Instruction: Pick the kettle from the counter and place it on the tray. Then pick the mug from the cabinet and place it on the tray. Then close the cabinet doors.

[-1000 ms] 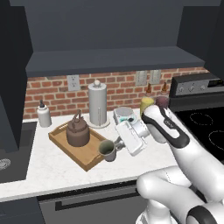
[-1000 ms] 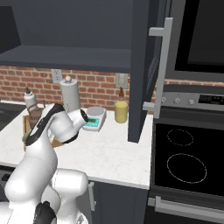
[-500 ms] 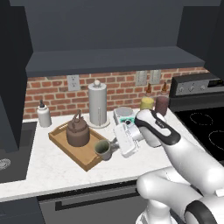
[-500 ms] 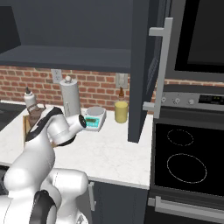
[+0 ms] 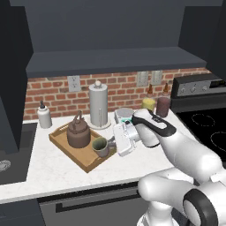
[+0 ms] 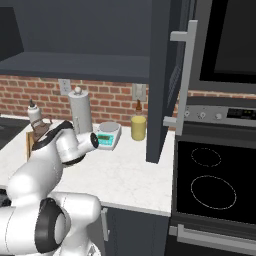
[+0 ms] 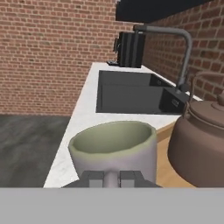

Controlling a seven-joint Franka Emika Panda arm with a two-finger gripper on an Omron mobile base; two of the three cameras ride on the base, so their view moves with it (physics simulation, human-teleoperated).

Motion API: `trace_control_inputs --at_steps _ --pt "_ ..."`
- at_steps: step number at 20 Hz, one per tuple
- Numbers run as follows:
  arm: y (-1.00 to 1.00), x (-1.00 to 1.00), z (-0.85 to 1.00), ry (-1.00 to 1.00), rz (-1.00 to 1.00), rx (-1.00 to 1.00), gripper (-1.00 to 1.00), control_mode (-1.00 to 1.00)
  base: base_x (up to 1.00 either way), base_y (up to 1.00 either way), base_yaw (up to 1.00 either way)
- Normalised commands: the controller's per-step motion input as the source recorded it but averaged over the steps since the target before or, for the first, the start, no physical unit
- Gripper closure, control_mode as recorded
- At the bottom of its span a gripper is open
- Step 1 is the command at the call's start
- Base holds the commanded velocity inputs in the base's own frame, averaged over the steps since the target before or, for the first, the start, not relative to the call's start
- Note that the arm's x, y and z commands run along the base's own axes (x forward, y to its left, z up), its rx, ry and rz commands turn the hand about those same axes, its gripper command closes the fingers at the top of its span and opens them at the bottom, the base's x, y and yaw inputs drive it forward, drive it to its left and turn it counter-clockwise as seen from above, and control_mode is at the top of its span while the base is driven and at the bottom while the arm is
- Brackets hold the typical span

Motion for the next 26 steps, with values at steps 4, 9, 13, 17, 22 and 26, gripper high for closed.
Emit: trace_control_inputs --at_steps 4,9,13,17,22,26 --pt "0.10 0.32 0.00 0.00 0.00 0.07 1.00 -1.00 0.00 0.00 0.00" --pt "0.13 0.35 -0.08 0.00 0.00 0.06 1.00 -1.00 0.00 0.00 0.00" --pt "0.15 0.29 -0.19 0.00 0.00 0.02 1.00 -1.00 0.00 0.00 0.00" --pt "0.02 0.17 -0.22 -0.01 0.00 0.01 1.00 -1.00 0.00 0.00 0.00" --pt "0.02 0.11 -0.20 -0.08 0.00 0.03 1.00 -1.00 0.00 0.00 0.00" --pt "0.01 0.12 -0.09 -0.10 0.00 0.04 1.00 -1.00 0.00 0.00 0.00"
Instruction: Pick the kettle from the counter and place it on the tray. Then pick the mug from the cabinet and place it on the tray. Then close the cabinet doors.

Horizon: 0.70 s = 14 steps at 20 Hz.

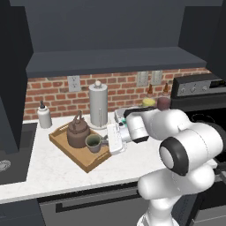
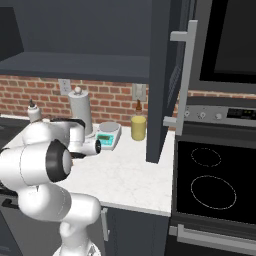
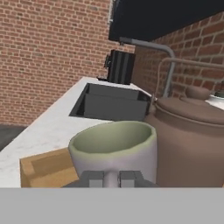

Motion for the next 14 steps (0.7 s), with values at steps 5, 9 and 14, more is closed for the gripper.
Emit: trace_control_inputs --at_steps 5,9,14 --pt "0.08 0.18 0.00 -0.01 0.00 0.04 1.00 -1.00 0.00 0.00 0.00" --pt "0.08 0.20 -0.03 0.00 0.00 0.01 1.00 -1.00 0.00 0.00 0.00" --pt "0.05 0.20 -0.08 0.04 0.03 0.00 1.00 -1.00 0.00 0.00 0.00"
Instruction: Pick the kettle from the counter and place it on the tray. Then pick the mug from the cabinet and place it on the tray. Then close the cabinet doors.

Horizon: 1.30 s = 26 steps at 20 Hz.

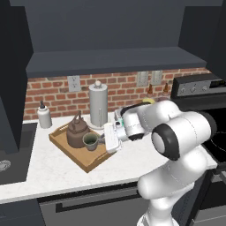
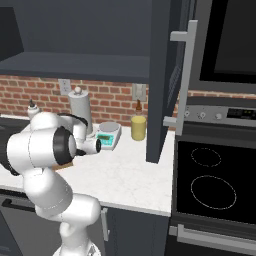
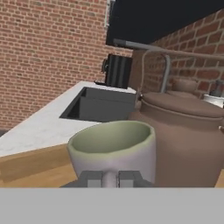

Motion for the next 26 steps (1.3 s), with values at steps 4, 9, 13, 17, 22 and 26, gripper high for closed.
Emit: trace_control_inputs --at_steps 4,9,13,17,22,26 --pt "0.00 0.13 -0.18 0.01 0.02 0.00 1.00 -1.00 0.00 0.00 0.00" --pt "0.00 0.13 -0.26 0.00 0.01 0.00 1.00 -1.00 0.00 0.00 0.00" --pt "0.00 0.06 -0.24 0.00 0.02 0.00 1.00 -1.00 0.00 0.00 0.00" --pt "0.00 0.01 -0.22 0.00 0.03 0.00 1.00 -1.00 0.00 0.00 0.00" --pt "0.00 -0.03 -0.19 0.00 0.02 0.00 1.00 -1.00 0.00 0.00 0.00" --pt "0.00 -0.05 -0.21 0.00 0.00 0.00 -1.00 -1.00 0.00 0.00 0.00"
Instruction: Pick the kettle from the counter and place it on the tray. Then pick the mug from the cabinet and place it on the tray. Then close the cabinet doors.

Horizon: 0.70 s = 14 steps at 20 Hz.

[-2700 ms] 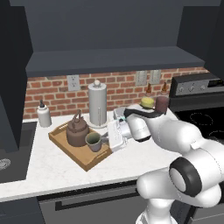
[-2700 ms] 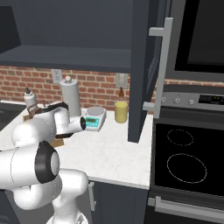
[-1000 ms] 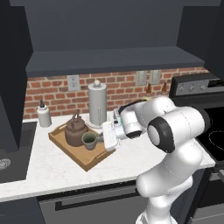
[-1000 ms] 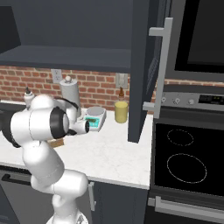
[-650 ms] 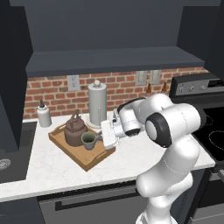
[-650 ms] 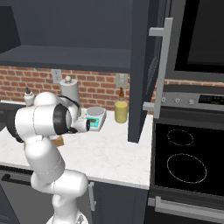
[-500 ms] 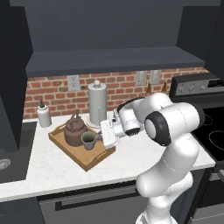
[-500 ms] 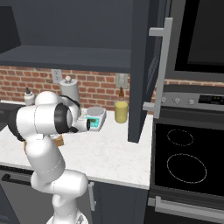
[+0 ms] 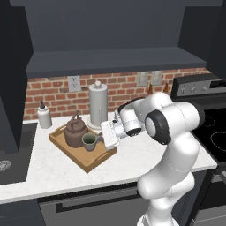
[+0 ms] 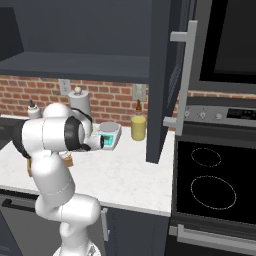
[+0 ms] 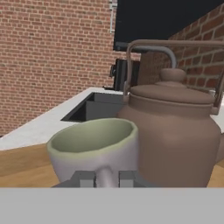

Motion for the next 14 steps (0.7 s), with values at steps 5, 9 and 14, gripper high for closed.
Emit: trace_control_inputs --at_steps 5,9,14 --pt "0.00 -0.04 -0.08 0.00 0.00 0.00 -1.00 -1.00 0.00 0.00 0.00" --pt "0.00 -0.06 0.00 0.00 0.00 0.00 -1.00 -1.00 0.00 0.00 0.00" --pt "0.00 -0.06 0.03 0.00 0.00 0.00 -1.00 -1.00 0.00 0.00 0.00"
